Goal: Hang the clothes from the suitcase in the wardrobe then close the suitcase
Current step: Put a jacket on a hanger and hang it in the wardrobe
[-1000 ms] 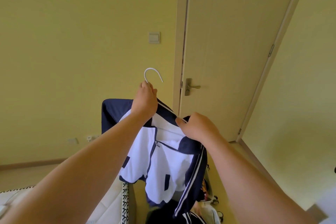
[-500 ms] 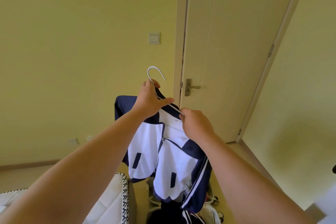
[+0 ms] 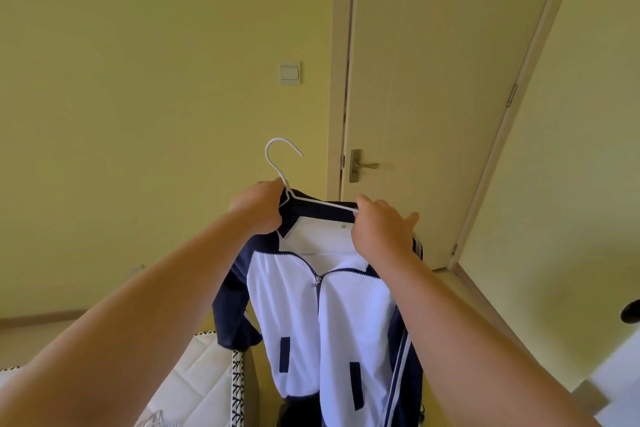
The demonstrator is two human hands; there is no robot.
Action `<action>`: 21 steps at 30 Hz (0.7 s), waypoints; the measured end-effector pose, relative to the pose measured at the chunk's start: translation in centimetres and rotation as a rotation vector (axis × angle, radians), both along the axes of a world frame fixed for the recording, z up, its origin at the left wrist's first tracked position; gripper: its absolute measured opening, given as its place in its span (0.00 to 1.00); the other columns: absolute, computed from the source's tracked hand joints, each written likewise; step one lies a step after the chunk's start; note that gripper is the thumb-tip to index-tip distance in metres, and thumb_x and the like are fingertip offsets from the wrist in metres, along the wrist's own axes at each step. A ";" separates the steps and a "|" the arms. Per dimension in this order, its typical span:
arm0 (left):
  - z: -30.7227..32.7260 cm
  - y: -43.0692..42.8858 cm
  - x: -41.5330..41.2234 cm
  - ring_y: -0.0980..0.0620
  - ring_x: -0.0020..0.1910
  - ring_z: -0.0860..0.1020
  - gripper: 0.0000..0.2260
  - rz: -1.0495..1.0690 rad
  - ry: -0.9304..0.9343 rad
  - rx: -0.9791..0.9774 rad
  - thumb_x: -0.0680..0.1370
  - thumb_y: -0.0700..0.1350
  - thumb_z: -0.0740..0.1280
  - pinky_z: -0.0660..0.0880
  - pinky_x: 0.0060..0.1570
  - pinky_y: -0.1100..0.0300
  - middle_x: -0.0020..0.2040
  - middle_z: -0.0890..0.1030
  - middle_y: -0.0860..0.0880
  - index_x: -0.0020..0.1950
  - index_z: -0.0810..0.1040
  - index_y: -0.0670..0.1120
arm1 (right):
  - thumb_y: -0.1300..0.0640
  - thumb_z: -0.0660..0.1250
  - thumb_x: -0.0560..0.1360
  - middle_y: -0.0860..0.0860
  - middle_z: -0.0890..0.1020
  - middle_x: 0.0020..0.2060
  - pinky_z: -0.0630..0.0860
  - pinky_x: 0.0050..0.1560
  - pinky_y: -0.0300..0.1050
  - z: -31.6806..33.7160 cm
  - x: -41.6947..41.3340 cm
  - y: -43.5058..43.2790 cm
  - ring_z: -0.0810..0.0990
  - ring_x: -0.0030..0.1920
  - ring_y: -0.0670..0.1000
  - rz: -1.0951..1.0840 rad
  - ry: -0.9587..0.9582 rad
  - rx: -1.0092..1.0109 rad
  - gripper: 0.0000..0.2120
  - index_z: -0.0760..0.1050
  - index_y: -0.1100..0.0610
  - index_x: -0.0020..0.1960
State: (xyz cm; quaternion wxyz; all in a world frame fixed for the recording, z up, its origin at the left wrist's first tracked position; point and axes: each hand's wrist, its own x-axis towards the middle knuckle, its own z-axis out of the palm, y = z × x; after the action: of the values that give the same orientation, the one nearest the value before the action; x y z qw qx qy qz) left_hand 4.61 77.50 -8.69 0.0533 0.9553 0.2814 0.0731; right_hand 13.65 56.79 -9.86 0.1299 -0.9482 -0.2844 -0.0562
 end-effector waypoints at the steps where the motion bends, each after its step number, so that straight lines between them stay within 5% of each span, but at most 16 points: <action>1: 0.0 0.3 0.0 0.43 0.48 0.76 0.16 -0.032 0.025 -0.040 0.73 0.37 0.64 0.78 0.45 0.51 0.51 0.76 0.48 0.58 0.71 0.49 | 0.63 0.59 0.76 0.51 0.78 0.49 0.55 0.71 0.73 0.1 0.2 -0.3 0.77 0.54 0.57 -0.028 0.023 -0.005 0.14 0.70 0.51 0.59; 6: -0.4 1.3 -0.6 0.46 0.50 0.74 0.18 -0.099 0.227 -0.112 0.71 0.37 0.72 0.73 0.46 0.56 0.51 0.75 0.51 0.58 0.78 0.49 | 0.62 0.60 0.77 0.50 0.77 0.46 0.65 0.66 0.65 -0.3 0.6 -1.5 0.76 0.56 0.58 -0.092 0.079 0.007 0.05 0.68 0.53 0.50; 13: -0.4 0.7 -0.6 0.45 0.41 0.78 0.09 0.123 -0.042 -0.032 0.74 0.35 0.59 0.76 0.38 0.55 0.44 0.79 0.45 0.46 0.77 0.45 | 0.51 0.58 0.82 0.50 0.76 0.44 0.70 0.59 0.56 0.0 0.3 -1.4 0.77 0.53 0.58 -0.126 0.088 0.028 0.07 0.72 0.51 0.49; 18: 0.7 -0.4 0.7 0.47 0.40 0.75 0.13 0.117 -0.073 -0.212 0.77 0.38 0.56 0.72 0.38 0.57 0.48 0.79 0.44 0.52 0.79 0.44 | 0.58 0.59 0.78 0.48 0.72 0.36 0.66 0.64 0.59 0.5 0.6 -1.5 0.74 0.45 0.56 -0.114 0.031 -0.059 0.08 0.70 0.52 0.41; 21: 0.1 -1.0 0.8 0.45 0.45 0.75 0.15 0.088 -0.118 -0.304 0.78 0.38 0.54 0.71 0.41 0.57 0.50 0.79 0.45 0.56 0.79 0.46 | 0.59 0.60 0.78 0.49 0.73 0.39 0.71 0.52 0.51 0.1 1.1 -1.9 0.74 0.44 0.57 -0.029 0.025 -0.014 0.02 0.68 0.54 0.47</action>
State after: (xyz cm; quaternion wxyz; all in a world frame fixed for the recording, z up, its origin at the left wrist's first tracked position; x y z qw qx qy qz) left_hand 5.38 76.47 -8.60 0.2103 0.9170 0.3272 0.0881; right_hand 14.75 54.94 -9.79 0.1259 -0.9537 -0.2694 -0.0444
